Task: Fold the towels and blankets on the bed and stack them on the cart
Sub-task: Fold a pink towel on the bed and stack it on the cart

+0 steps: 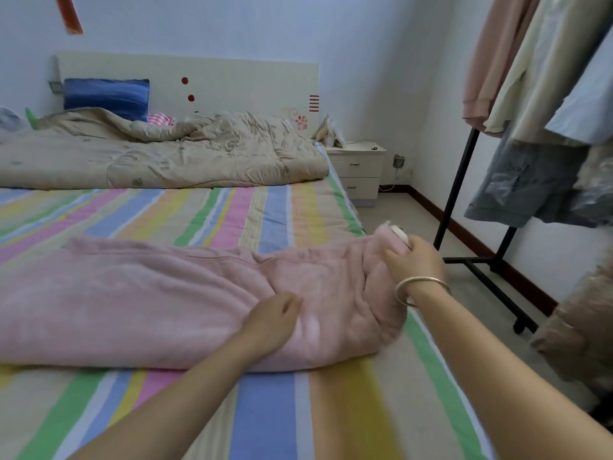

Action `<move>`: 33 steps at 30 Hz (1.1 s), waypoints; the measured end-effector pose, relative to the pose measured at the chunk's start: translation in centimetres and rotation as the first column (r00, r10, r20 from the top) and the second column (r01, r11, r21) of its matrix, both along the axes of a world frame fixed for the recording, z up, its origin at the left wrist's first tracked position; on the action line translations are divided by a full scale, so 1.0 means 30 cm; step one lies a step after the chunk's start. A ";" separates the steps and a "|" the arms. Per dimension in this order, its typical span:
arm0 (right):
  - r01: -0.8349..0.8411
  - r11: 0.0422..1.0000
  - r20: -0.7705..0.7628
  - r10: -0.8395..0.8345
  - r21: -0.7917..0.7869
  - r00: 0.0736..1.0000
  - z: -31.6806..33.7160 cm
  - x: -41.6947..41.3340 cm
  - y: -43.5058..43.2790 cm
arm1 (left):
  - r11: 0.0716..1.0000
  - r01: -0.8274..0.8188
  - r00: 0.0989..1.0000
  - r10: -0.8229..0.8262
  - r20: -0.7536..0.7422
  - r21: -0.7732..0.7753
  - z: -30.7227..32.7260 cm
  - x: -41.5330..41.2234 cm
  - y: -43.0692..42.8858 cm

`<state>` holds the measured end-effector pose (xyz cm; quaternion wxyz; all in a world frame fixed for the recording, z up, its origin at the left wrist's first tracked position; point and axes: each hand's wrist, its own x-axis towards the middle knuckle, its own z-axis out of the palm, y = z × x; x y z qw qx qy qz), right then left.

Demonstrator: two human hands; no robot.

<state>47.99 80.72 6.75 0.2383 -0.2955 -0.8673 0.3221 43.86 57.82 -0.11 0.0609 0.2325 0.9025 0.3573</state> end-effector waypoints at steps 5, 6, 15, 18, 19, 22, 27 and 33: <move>-0.287 0.930 -0.005 0.296 0.228 0.955 0.152 -0.095 -0.400 | 0.624 -0.501 0.820 0.120 0.560 0.599 0.093 -0.134 -0.188; -0.346 0.908 -0.002 0.357 0.234 0.934 0.165 -0.102 -0.485 | 0.551 -0.559 0.776 0.083 0.626 0.620 0.113 -0.151 -0.245; -0.658 0.673 0.070 0.715 -0.337 0.696 -0.050 -0.204 -0.844 | 0.497 -0.759 0.511 0.057 0.857 0.420 0.008 -0.219 -0.709; -0.553 0.792 -0.058 0.558 -0.259 0.828 -0.095 -0.225 -0.702 | 0.581 -0.711 0.537 0.087 0.839 0.395 0.000 -0.237 -0.702; -0.492 0.846 -0.085 0.485 -0.205 0.870 -0.099 -0.219 -0.638 | 0.617 -0.690 0.554 0.115 0.824 0.378 0.004 -0.248 -0.687; -0.248 0.966 -0.023 0.247 -0.080 0.969 -0.127 -0.213 -0.439 | 0.696 -0.624 0.629 0.177 0.757 0.356 0.029 -0.284 -0.632; -0.039 0.514 0.160 0.338 -0.857 0.927 -0.224 -0.190 -0.315 | 0.756 -0.563 0.644 0.150 0.750 0.332 0.023 -0.314 -0.569; -0.227 0.467 -0.026 0.397 -0.854 0.917 -0.194 -0.188 -0.390 | 0.751 -0.574 0.721 0.275 0.636 0.326 -0.043 -0.310 -0.504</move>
